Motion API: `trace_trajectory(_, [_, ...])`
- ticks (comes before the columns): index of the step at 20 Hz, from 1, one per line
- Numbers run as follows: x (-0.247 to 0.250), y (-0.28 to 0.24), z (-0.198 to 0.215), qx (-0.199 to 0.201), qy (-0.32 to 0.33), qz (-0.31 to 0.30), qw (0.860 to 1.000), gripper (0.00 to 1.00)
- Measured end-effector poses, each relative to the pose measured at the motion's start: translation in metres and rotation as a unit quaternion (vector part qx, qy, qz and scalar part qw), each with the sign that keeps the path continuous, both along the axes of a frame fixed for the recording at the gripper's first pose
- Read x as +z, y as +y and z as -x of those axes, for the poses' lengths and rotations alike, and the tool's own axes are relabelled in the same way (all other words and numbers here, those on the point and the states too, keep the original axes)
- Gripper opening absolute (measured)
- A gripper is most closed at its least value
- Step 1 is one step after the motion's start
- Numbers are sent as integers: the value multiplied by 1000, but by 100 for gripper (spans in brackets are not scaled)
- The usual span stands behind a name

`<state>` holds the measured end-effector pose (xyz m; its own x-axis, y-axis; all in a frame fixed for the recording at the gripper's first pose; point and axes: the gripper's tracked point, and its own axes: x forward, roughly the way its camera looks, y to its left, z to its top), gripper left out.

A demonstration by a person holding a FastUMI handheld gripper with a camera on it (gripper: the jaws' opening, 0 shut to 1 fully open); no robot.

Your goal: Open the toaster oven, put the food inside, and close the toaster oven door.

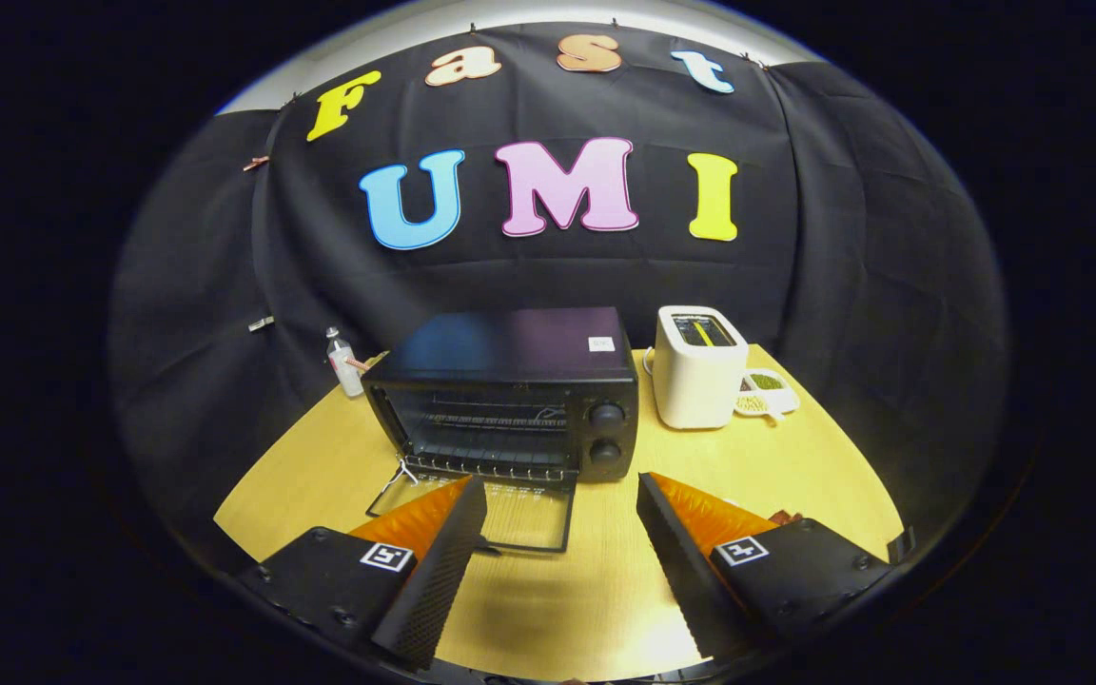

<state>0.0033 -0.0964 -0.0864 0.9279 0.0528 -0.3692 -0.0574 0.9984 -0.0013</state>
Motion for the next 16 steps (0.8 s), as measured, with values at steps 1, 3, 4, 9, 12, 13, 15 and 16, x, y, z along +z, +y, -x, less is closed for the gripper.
trace_trajectory(1, [4,-7,-3,5,-1,-4,1000,99])
trace_trajectory(3, [14,-28,-9,9,-3,-12,1000,99])
trace_trajectory(4, [19,-40,-13,6,-4,-16,1000,99])
trace_trajectory(9, [19,-117,-35,-23,4,-32,999,99])
trace_trajectory(12, [4,-160,-45,-32,29,-33,999,99])
trace_trajectory(13, [-4,-171,-47,-32,42,-35,998,98])
trace_trajectory(15, [-18,-188,-51,-30,64,-37,997,99])
trace_trajectory(16, [-27,-195,-52,-28,80,-42,996,99])
